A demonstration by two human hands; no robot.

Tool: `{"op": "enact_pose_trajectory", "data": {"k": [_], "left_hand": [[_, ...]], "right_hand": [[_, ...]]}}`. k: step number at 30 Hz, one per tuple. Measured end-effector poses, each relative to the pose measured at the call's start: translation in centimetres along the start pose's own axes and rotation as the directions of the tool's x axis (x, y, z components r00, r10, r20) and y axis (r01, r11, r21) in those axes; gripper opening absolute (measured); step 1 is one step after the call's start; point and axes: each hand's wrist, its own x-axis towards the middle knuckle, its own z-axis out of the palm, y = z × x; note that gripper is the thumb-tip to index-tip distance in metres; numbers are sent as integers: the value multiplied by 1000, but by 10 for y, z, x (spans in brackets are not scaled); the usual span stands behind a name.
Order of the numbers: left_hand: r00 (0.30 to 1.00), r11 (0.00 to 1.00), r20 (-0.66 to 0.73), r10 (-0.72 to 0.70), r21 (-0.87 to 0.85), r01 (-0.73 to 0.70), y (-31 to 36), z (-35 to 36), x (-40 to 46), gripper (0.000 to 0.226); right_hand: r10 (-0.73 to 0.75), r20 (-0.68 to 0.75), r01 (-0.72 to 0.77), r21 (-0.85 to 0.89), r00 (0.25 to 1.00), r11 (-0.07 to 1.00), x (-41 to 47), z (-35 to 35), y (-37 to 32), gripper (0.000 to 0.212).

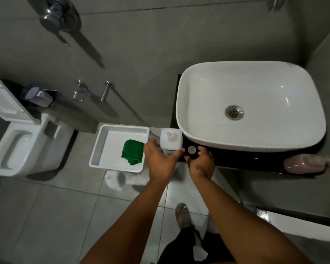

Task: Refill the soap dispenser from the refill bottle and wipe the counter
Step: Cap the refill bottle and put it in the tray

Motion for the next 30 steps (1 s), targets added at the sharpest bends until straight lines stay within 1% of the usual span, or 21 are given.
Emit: {"op": "enact_pose_trajectory", "data": {"k": [2, 4, 6, 8, 10, 12, 14, 15, 17, 19, 22, 24, 26, 28, 30], "left_hand": [[1000, 1000, 8, 11, -17, -11, 0, 6, 2, 85], [1000, 998, 17, 16, -56, -15, 5, 8, 3, 80], [999, 995, 37, 22, -101, -18, 9, 6, 3, 73], [997, 992, 63, 47, -118, -39, 11, -2, 3, 69], [990, 989, 99, 104, -112, -92, 8, -11, 0, 69], [969, 982, 168, 181, -89, -168, 5, -19, -6, 72], [938, 972, 257, 233, -92, -217, 8, -26, -15, 75], [921, 967, 294, 253, -95, -235, 11, -28, -19, 75], [893, 954, 335, 300, -103, -282, 21, -29, -26, 72], [865, 937, 360, 350, -124, -327, 35, -25, -34, 70], [826, 905, 371, 423, -146, -398, 56, -18, -45, 68], [804, 885, 370, 465, -179, -430, 68, -13, -52, 64], [779, 866, 379, 500, -189, -464, 76, -8, -57, 70], [764, 850, 374, 525, -184, -494, 82, -3, -61, 74], [773, 854, 364, 520, -188, -486, 88, 1, -65, 72]], "right_hand": [[-8, -10, 8, -25, 1000, 1000, 4, 2, -4, 49], [-5, 0, 5, -16, 1000, 1000, 6, 2, -6, 42], [-5, 27, 4, 29, 1000, 1000, 5, -5, -6, 34], [-70, 51, 64, 108, 996, 992, -1, -18, -5, 25], [-173, 74, 155, 202, 982, 967, -10, -42, -5, 29], [-252, 117, 209, 291, 961, 933, -18, -76, -13, 37], [-334, 171, 270, 316, 927, 910, -23, -114, -27, 44], [-372, 204, 306, 292, 906, 906, -24, -134, -36, 46], [-440, 269, 411, 159, 857, 898, -23, -170, -55, 41], [-522, 330, 551, 8, 787, 835, -19, -199, -69, 31], [-611, 402, 690, -77, 682, 720, -13, -229, -78, 29], [-621, 450, 735, -133, 642, 664, -10, -245, -82, 33], [-596, 507, 762, -216, 622, 611, -8, -259, -85, 33], [-575, 557, 784, -262, 599, 563, -4, -270, -89, 24], [-584, 571, 805, -275, 576, 525, 1, -279, -91, 13]]}}
